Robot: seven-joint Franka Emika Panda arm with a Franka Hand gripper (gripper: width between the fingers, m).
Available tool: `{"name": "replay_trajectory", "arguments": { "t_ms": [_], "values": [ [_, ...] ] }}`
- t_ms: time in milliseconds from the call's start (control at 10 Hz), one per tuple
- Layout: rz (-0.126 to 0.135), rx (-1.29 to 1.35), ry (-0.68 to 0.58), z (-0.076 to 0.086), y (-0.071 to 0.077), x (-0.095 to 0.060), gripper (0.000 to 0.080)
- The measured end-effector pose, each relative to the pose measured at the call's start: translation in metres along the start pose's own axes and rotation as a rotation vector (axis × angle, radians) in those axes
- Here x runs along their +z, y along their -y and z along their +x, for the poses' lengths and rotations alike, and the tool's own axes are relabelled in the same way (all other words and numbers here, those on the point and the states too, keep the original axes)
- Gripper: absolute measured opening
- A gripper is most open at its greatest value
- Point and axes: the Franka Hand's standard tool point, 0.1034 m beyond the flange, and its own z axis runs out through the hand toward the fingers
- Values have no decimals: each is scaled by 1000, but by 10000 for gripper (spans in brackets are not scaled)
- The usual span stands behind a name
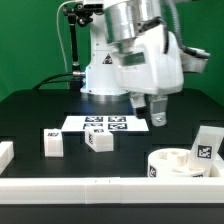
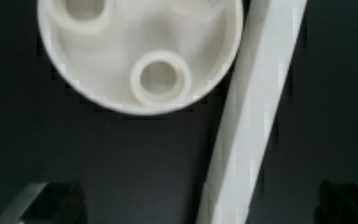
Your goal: Assemble stool
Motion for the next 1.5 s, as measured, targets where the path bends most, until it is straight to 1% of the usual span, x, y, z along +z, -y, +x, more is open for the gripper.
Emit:
{"name": "replay_trajectory", "arguments": {
  "t_ms": [100,200,500,600,700,800,900,1000,1100,1200,1400,1500],
  "values": [
    [22,65,-7,7,0,-1,649],
    [19,54,-7,5,0,0,649],
    [15,38,-8,8,1,-1,649],
    [-27,-90,-9,20,4,-7,649],
    [-55,-222,-23,36,5,-11,649],
    [-80,-292,-33,43,0,-6,649],
    [-72,-309,-69,31,-20,15,649],
    [-98,-308,-54,21,-39,27,649],
    [-89,-305,-57,24,-33,23,649],
    [-88,-313,-59,25,-33,22,649],
    [-93,-343,-59,25,-34,23,649],
    [-120,-507,-63,27,-41,26,649]
  ]
}}
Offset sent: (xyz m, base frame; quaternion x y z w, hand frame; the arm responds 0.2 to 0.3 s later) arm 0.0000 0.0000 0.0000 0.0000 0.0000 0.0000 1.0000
